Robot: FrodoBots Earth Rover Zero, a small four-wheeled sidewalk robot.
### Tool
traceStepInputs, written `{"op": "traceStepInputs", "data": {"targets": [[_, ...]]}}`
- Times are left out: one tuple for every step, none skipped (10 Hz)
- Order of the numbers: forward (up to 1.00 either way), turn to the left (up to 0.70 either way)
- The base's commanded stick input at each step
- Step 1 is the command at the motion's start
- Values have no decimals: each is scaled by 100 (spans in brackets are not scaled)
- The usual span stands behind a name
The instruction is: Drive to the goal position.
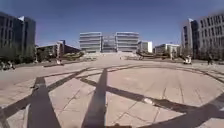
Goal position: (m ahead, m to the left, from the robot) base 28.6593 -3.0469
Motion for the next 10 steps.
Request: {"op": "traceStepInputs", "data": {"targets": [[70,-1],[70,-1],[70,-1],[70,-1],[70,-1],[70,-1],[70,-1],[70,-1],[70,-1],[70,-1]]}}
